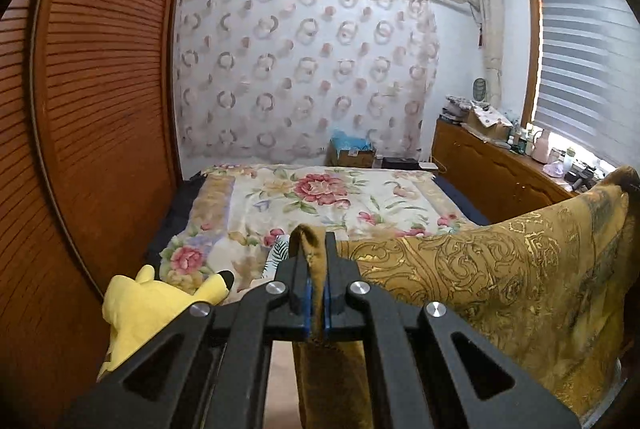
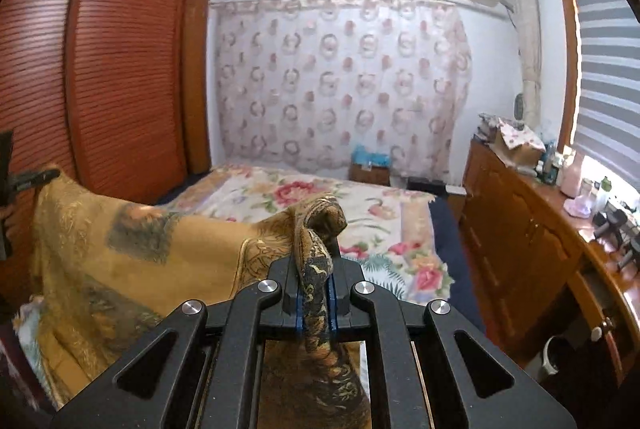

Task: Fold small clothes

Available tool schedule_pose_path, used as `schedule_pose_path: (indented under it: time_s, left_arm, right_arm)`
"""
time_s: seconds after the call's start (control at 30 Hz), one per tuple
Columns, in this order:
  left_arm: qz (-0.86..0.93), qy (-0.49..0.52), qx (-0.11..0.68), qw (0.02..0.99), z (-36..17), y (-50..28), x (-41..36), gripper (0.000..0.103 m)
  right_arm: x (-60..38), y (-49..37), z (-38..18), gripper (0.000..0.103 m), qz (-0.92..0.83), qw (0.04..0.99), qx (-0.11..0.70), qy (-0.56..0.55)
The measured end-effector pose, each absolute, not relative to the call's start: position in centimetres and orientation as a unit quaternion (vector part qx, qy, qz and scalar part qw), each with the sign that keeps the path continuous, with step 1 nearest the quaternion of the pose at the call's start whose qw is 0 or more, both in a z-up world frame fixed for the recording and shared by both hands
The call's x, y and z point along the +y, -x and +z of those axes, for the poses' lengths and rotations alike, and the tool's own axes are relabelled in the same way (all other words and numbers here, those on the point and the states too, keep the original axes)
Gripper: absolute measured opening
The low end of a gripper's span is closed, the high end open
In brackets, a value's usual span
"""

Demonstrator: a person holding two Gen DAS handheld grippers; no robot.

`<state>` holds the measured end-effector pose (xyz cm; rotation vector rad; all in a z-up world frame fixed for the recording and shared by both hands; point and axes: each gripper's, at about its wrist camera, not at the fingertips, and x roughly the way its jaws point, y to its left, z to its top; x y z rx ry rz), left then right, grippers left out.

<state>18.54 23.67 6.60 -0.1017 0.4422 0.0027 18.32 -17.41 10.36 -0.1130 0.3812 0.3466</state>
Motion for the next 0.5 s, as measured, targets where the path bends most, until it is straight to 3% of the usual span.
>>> schedule_pose_path:
  time_s: [0.17,0.33,0.43,0.47,0.5]
  left_arm:
    - [0.015,0.022,0.259,0.965,3.0,-23.1,22.8,0.001]
    - [0.006,0.031,0.315,0.948,-1.5,-26.9,22.4,0.004]
    - [0.003,0.017,0.329,0.944,-2.6,-27.6,21.9,0.012]
    - [0.006,0.012,0.332,0.943,-2.7,-27.5,21.7,0.014]
    - [0.006,0.007,0.336,0.942,-2.8,-27.4,21.7,0.015]
  right_arm:
    - [-16.9,-22.3,8.5,0.005,0.156,0.963,0.209,0.068]
    - [-16.7,-27.6,2.3,0.006,0.150,0.946,0.276,0.076]
    - [-17.2,-30.9,-1.9,0.007,0.144,0.933,0.323,0.063]
    - [-17.5,-31.6,-2.9,0.008,0.142,0.930,0.334,0.058]
    - [-17.8,-32.3,-3.8,0.017,0.139,0.927,0.344,0.053]
